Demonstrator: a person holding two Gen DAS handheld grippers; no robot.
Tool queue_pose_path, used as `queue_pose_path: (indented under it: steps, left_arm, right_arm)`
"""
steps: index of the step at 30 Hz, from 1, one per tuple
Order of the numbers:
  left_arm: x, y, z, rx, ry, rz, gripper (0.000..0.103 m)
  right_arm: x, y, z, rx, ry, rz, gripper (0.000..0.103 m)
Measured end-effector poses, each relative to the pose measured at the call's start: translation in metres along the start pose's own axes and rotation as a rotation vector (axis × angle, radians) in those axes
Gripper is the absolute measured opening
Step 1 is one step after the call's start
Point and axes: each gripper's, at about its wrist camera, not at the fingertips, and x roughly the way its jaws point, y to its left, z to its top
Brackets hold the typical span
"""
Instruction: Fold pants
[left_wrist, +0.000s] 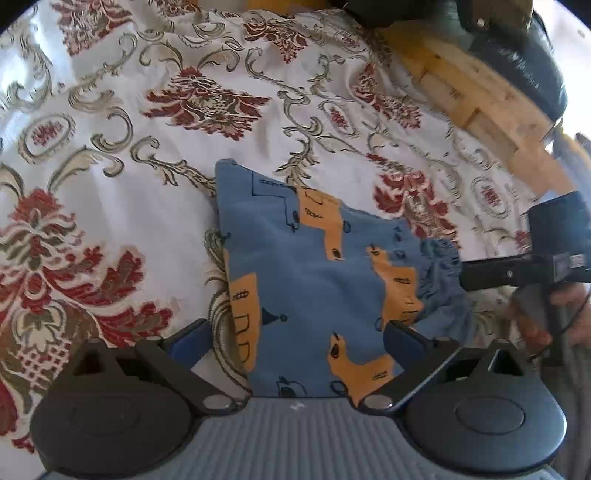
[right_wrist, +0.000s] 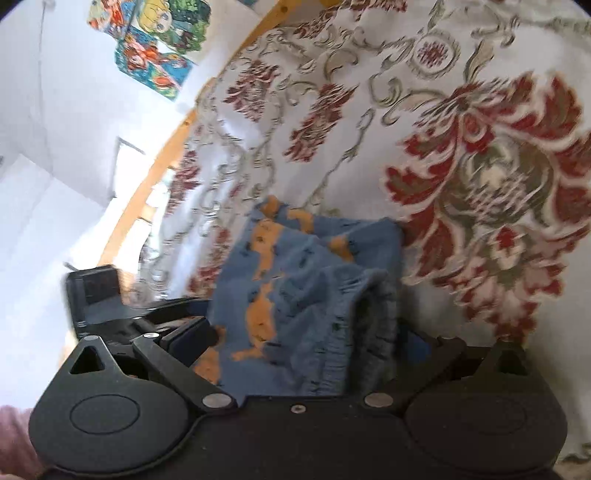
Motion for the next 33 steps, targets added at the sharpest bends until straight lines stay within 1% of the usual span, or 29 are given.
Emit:
queue_pose_path:
  steps: [2, 3, 4, 5, 6, 7, 8, 10, 12, 14, 16, 17, 18, 19, 21, 24, 26, 29, 33]
  left_arm:
    - [-0.001, 0.008, 0.0, -0.028, 0.004, -0.037, 0.089]
    - [0.0, 0.014, 0.0, -0.052, 0.009, -0.054, 0.083]
    - [0.0, 0.019, 0.001, -0.075, 0.013, -0.065, 0.075]
    - [0.001, 0.024, 0.001, -0.099, 0.019, -0.075, 0.07]
    - [0.001, 0.028, 0.002, -0.113, 0.025, -0.081, 0.059]
    - [0.002, 0.031, 0.002, -0.126, 0.033, -0.088, 0.056]
    - [0.002, 0.033, 0.002, -0.141, 0.037, -0.098, 0.055]
    - [0.002, 0.036, 0.002, -0.152, 0.04, -0.102, 0.051]
    - [0.002, 0.036, 0.003, -0.158, 0.043, -0.101, 0.047]
    - [0.001, 0.038, 0.004, -0.181, 0.05, -0.094, 0.042]
    - [-0.001, 0.039, 0.006, -0.213, 0.054, -0.091, 0.036]
    - [-0.002, 0.038, 0.006, -0.222, 0.052, -0.084, 0.034]
    - [-0.004, 0.035, 0.005, -0.219, 0.046, -0.071, 0.032]
    - [-0.005, 0.029, 0.006, -0.204, 0.04, -0.053, 0.03]
    - [-0.008, 0.014, 0.006, -0.161, 0.04, 0.011, 0.029]
    - [-0.01, -0.007, 0.006, -0.127, 0.049, 0.106, 0.028]
    - [-0.012, -0.019, 0.003, -0.106, 0.049, 0.159, 0.028]
    - [-0.014, -0.034, -0.001, -0.069, 0.037, 0.225, 0.027]
    - [-0.021, -0.049, -0.003, -0.01, 0.005, 0.272, 0.027]
  right_arm:
    - [-0.003, -0.003, 0.0, 0.018, -0.012, 0.003, 0.096]
    - [-0.005, -0.006, 0.001, 0.042, -0.021, 0.008, 0.087]
    - [-0.007, -0.009, 0.001, 0.065, -0.03, 0.008, 0.082]
    - [-0.009, -0.012, 0.001, 0.086, -0.036, 0.0, 0.069]
    - [-0.008, -0.013, 0.001, 0.094, -0.038, -0.017, 0.054]
    - [-0.008, -0.014, 0.001, 0.091, -0.038, -0.04, 0.038]
    - [-0.006, -0.013, 0.001, 0.083, -0.035, -0.059, 0.034]
    - [-0.007, -0.011, 0.0, 0.064, -0.038, -0.074, 0.028]
    - [-0.007, -0.006, -0.001, 0.035, -0.05, -0.09, 0.024]
    - [-0.006, 0.002, -0.004, -0.004, -0.062, -0.128, 0.022]
    - [-0.005, 0.014, -0.009, -0.058, -0.077, -0.193, 0.02]
    - [-0.004, 0.021, -0.011, -0.094, -0.084, -0.224, 0.019]
    - [-0.001, 0.03, -0.015, -0.141, -0.091, -0.263, 0.019]
    - [0.001, 0.038, -0.018, -0.185, -0.099, -0.299, 0.019]
    - [0.004, 0.053, -0.027, -0.263, -0.114, -0.361, 0.018]
    - [0.008, 0.068, -0.036, -0.338, -0.133, -0.412, 0.018]
    - [0.009, 0.075, -0.04, -0.383, -0.142, -0.436, 0.018]
    - [0.009, 0.081, -0.042, -0.404, -0.162, -0.451, 0.018]
    - [0.007, 0.088, -0.042, -0.445, -0.186, -0.46, 0.018]
